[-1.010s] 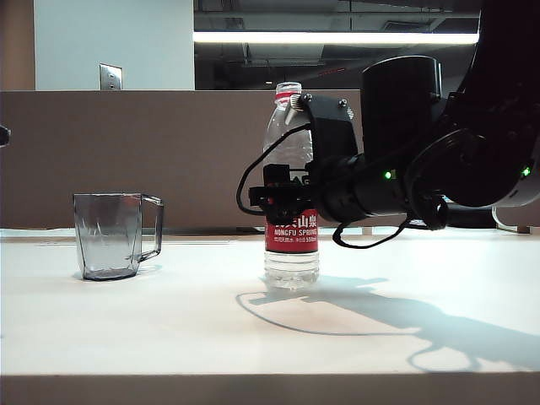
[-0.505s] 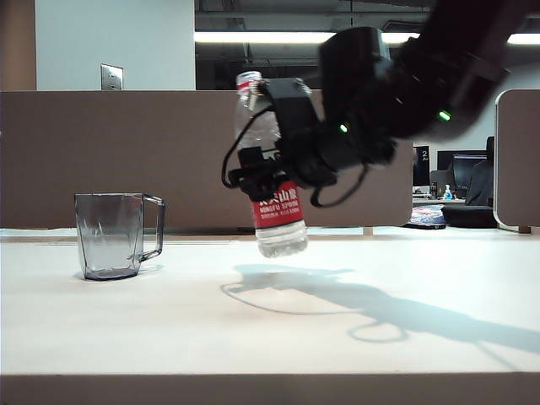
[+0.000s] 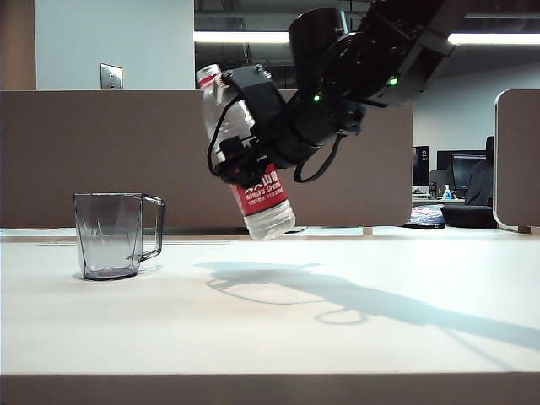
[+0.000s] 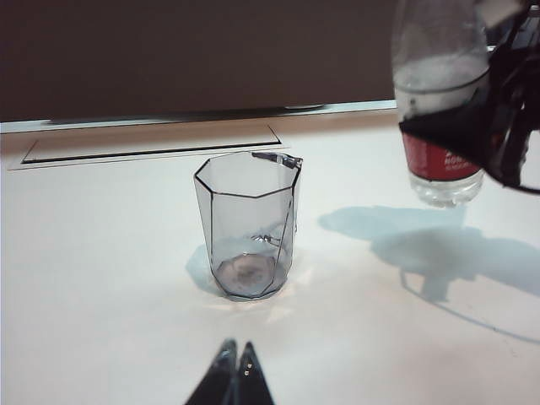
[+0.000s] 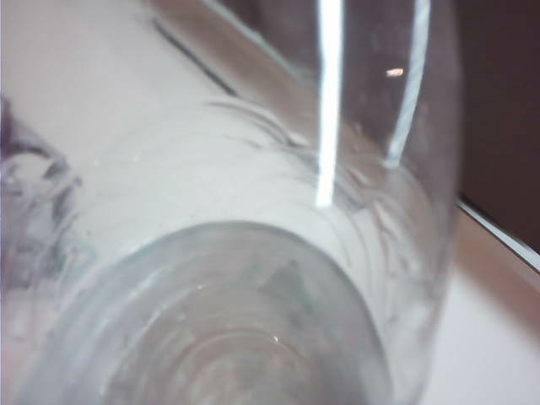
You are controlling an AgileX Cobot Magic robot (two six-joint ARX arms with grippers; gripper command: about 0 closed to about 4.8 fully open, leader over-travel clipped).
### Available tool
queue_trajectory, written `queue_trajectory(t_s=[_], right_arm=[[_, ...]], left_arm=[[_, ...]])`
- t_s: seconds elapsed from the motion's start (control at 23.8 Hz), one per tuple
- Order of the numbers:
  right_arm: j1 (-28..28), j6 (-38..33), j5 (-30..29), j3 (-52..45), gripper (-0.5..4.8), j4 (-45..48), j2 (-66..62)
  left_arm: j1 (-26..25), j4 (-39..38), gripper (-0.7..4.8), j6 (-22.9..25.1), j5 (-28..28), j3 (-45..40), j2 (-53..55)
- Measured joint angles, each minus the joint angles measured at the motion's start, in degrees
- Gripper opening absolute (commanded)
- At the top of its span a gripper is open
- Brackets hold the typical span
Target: Pick up the mineral water bottle on the table and pour water into the mug until it's half full.
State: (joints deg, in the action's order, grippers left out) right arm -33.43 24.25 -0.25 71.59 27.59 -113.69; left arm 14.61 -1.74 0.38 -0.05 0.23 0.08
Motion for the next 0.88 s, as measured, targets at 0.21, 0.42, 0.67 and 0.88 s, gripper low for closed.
queue_trajectory(t_s=[0.21, 0.42, 0.67, 0.88], right_arm=[[-0.42, 1.9, -1.38, 0.81, 2.6, -2.6, -0.59], [-1.18, 7.48, -1.49, 0.87, 2.6, -2.64, -0.63], [-2.25, 14.88, -0.81, 6.99, 2.6, -7.21, -4.2], [-3.06, 18.16, 2.51, 11.69, 2.6, -10.62, -7.21]], left_arm=[[-0.02, 0.0, -0.05, 0.0, 0.02, 0.0, 0.0], [-0.04, 0.0, -0.05, 0.0, 0.02, 0.0, 0.0], [-0.11, -0.02, -0.05, 0.0, 0.02, 0.0, 0.0], [-0.13, -0.02, -0.05, 0.0, 0.02, 0.0, 0.0]])
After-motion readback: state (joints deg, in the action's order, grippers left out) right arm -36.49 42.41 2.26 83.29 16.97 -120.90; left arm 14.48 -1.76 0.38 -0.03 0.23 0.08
